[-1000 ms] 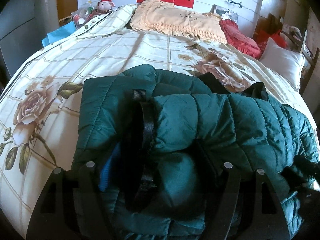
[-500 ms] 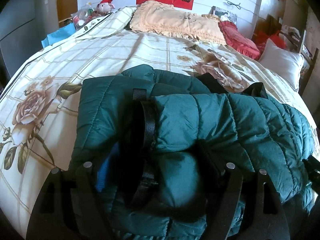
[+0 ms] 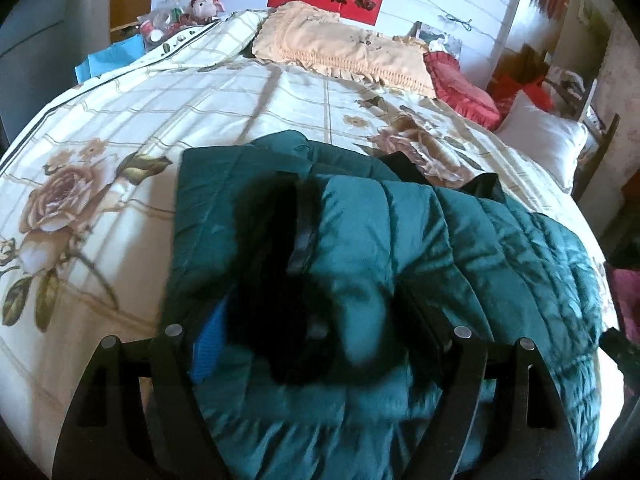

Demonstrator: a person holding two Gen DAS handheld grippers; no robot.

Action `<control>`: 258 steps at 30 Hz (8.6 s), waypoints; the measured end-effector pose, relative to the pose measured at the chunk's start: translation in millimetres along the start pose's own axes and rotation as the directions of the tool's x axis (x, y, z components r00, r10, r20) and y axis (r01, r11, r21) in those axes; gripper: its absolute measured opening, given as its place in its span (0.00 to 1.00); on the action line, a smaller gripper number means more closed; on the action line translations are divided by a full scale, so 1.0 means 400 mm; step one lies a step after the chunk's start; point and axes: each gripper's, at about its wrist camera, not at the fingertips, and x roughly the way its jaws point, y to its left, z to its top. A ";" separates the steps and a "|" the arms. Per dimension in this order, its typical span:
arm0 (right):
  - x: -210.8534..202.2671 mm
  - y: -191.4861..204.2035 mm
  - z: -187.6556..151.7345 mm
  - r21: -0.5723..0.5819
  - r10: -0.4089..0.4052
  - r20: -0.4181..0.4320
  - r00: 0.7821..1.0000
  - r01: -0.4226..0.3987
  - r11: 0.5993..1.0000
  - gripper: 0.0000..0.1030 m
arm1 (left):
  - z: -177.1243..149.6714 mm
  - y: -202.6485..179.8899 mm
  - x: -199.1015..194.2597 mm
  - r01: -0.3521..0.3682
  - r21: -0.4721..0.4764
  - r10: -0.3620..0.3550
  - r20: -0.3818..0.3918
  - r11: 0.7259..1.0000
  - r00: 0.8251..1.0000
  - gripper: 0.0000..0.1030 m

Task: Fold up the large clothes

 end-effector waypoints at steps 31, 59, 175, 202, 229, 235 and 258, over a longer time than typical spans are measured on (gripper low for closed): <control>-0.228 0.046 -0.289 -0.095 0.079 -0.122 0.989 -0.091 0.991 0.73 | -0.299 0.177 -0.397 -0.037 -0.026 0.037 0.021 0.999 0.999 0.77; -0.324 -0.092 -0.423 0.007 0.050 -0.176 0.983 -0.050 0.999 0.77 | -0.460 0.231 -0.436 -0.055 -0.009 0.054 -0.106 0.998 0.993 0.77; 0.123 -0.170 0.232 0.339 0.273 -0.018 0.962 -0.251 0.907 0.25 | 0.209 0.190 0.017 0.077 -0.257 -0.097 -0.065 0.963 0.993 0.18; 0.130 0.302 0.259 -0.201 0.240 0.011 0.971 -0.233 0.952 0.72 | 0.206 0.105 0.001 0.056 -0.201 -0.060 -0.011 0.978 0.998 0.80; 0.262 0.107 0.333 -0.107 0.015 -0.021 1.000 -0.017 0.994 0.76 | 0.206 0.080 0.187 -0.160 -0.114 0.146 -0.128 0.980 0.981 0.92; 0.350 0.054 0.298 -0.034 0.001 -0.070 0.998 -0.003 0.999 0.76 | 0.208 0.065 0.196 -0.178 -0.091 0.167 -0.118 0.980 0.979 0.92; 0.126 0.013 0.071 -0.078 0.039 -0.005 0.999 -0.039 0.996 0.76 | 0.201 0.068 0.201 -0.195 -0.087 0.186 -0.104 0.977 0.977 0.95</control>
